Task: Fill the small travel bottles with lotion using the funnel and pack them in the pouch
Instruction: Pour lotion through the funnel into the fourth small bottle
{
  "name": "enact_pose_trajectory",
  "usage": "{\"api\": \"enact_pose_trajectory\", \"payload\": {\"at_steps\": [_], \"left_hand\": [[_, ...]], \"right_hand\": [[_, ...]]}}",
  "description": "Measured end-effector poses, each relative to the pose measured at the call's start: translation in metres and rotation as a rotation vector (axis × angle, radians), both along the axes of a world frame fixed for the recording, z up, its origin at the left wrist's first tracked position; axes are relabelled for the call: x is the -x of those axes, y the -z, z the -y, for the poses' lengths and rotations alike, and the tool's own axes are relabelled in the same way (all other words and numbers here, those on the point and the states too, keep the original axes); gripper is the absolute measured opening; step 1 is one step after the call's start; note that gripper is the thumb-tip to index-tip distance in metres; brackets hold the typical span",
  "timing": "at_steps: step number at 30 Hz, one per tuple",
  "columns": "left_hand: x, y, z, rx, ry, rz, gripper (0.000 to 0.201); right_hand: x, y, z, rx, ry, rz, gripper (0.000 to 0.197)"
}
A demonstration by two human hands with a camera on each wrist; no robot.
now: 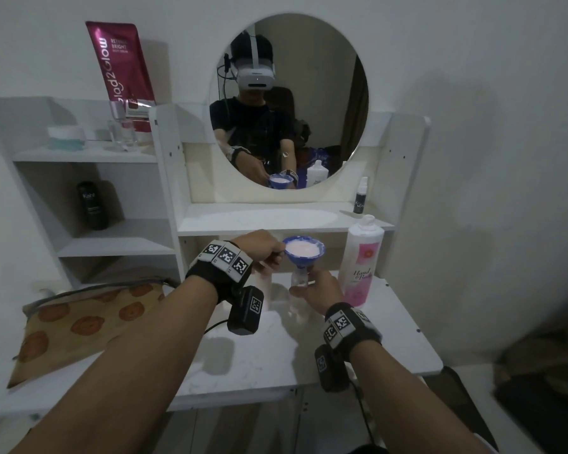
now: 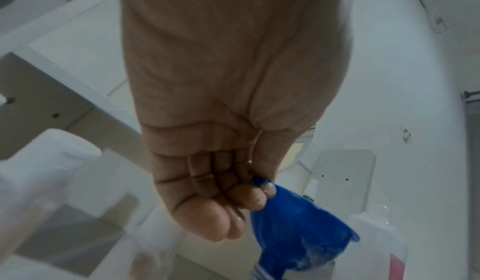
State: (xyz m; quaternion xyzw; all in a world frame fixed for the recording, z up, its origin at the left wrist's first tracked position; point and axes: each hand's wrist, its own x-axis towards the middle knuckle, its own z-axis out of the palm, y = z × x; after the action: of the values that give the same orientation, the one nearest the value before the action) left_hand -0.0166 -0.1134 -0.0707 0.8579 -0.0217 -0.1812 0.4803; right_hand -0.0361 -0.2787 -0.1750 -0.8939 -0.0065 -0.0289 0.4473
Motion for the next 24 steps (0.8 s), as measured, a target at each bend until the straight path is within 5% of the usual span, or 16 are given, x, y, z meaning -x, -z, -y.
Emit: {"api": "enact_pose_trajectory", "payload": {"at_steps": [15,24], "left_hand": [[0.0065,0.0098,0.0036,0.307,-0.066,0.007,0.023],[0.0073,0.0081,0.0031,0.309,-0.032,0.03,0.021]], "right_hand": [[-0.0044,0.0054,0.0017,-0.027,-0.011,-0.02,0.058],[-0.0051,0.0066,0.0021,-0.037,-0.018,-0.015,0.065]]}}
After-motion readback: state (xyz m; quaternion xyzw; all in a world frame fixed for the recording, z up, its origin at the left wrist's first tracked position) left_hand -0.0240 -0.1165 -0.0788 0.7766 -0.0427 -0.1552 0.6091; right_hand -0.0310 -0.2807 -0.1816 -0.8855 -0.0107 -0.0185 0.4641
